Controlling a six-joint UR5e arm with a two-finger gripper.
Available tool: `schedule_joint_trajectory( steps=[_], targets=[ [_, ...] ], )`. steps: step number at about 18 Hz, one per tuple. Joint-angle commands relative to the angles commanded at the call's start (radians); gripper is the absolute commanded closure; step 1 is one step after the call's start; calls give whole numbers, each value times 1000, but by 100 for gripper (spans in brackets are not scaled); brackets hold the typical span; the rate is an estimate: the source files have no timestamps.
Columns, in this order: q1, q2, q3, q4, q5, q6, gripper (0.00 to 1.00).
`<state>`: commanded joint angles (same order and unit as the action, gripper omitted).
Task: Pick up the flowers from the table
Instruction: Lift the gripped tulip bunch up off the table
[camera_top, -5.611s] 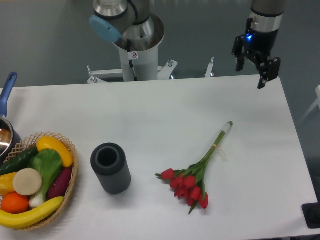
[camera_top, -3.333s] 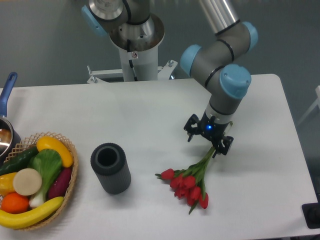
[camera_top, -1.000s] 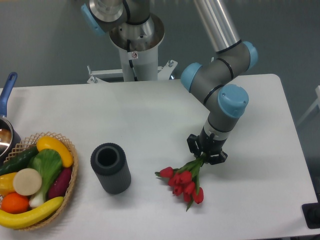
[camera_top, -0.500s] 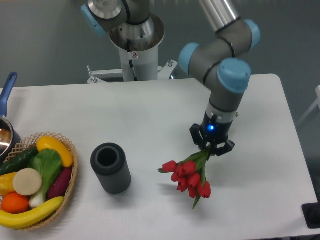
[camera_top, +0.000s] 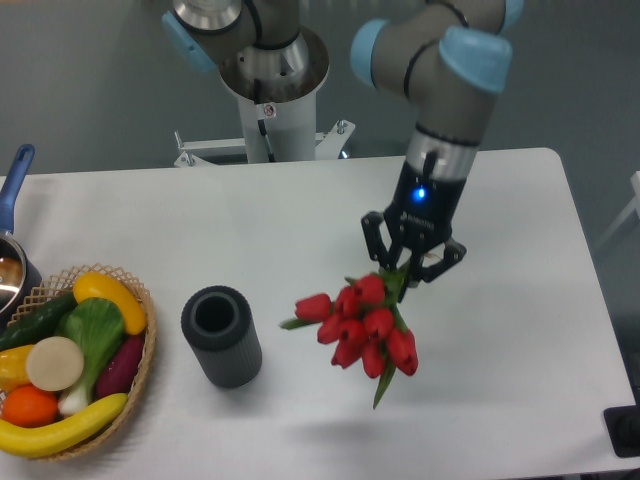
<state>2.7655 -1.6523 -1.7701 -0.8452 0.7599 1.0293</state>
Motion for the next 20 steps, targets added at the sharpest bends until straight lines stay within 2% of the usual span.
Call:
schedule_joint_trajectory(
  steps=[4,8,20],
  targets=[
    [83,61,-46,0,-178,0,73],
    [132,69,-77,2,-272,15,73],
    [146,69,-74,2,-294,15,74]
  ],
)
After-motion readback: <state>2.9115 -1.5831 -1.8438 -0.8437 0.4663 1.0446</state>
